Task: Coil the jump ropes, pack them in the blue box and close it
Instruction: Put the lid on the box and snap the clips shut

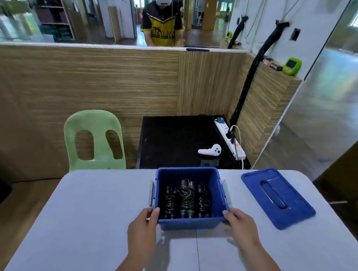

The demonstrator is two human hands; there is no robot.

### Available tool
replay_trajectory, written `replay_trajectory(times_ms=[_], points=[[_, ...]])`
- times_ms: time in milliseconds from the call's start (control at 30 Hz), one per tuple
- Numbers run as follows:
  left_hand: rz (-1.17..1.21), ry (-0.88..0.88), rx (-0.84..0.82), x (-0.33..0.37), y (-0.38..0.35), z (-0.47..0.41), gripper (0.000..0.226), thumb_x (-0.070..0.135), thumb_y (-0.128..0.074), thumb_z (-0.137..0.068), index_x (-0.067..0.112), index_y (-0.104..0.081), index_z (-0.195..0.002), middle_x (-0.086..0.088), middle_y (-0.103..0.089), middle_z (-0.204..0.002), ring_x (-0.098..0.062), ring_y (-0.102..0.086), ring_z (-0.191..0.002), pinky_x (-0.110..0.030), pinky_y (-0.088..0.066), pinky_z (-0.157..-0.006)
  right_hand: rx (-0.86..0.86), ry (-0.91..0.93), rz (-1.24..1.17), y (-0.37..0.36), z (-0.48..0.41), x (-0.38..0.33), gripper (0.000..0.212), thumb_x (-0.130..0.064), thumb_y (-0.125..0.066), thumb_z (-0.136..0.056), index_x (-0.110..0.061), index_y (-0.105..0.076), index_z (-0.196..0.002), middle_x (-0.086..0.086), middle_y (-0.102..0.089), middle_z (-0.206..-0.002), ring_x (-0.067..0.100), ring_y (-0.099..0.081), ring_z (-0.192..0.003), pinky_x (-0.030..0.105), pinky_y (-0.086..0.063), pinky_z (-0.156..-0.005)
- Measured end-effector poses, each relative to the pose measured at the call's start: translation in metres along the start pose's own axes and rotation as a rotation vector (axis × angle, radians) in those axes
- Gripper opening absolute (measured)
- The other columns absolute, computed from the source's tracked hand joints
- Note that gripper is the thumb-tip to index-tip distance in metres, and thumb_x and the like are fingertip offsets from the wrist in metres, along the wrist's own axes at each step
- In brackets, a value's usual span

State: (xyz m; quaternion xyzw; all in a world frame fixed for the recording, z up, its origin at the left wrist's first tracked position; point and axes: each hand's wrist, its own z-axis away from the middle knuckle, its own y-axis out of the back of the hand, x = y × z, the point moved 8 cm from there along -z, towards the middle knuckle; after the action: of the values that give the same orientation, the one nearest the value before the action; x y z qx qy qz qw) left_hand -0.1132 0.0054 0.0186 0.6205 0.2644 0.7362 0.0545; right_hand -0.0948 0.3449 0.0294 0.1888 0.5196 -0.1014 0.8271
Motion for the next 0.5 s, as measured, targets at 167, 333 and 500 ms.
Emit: replay_trajectory(times_ms=[167, 333, 500], points=[[0.038, 0.017, -0.049, -0.008, -0.006, 0.019, 0.020, 0.047, -0.058, -0.101, 0.037, -0.069, -0.089, 0.016, -0.073, -0.075, -0.011, -0.072, -0.075, -0.046, -0.062, -0.076, 0.033, 0.008, -0.001, 0.018, 0.009, 0.010, 0.009, -0.015, -0.070, -0.094, -0.012, -0.074, -0.102, 0.009, -0.075, -0.092, 0.024, -0.074, -0.090, 0.054, -0.062, -0.086], [0.053, 0.037, -0.054, -0.001, -0.009, 0.053, 0.016, 0.045, -0.056, -0.102, 0.041, -0.067, -0.090, 0.022, -0.072, -0.078, -0.011, -0.073, -0.071, -0.047, -0.062, -0.074, 0.016, 0.032, 0.059, 0.040, 0.021, 0.018, 0.016, -0.015, -0.069, -0.094, -0.023, -0.070, -0.081, 0.009, -0.076, -0.089, 0.024, -0.074, -0.090, 0.052, -0.063, -0.084], [0.095, 0.055, -0.010, 0.003, -0.009, 0.089, 0.014, 0.042, -0.058, -0.102, 0.039, -0.068, -0.092, 0.012, -0.074, -0.076, -0.005, -0.071, -0.069, -0.044, -0.063, -0.073, -0.050, 0.012, 0.143, 0.059, 0.033, 0.033, 0.012, -0.018, -0.071, -0.091, -0.009, -0.073, -0.083, 0.009, -0.075, -0.077, 0.032, -0.073, -0.078, 0.062, -0.060, -0.077]])
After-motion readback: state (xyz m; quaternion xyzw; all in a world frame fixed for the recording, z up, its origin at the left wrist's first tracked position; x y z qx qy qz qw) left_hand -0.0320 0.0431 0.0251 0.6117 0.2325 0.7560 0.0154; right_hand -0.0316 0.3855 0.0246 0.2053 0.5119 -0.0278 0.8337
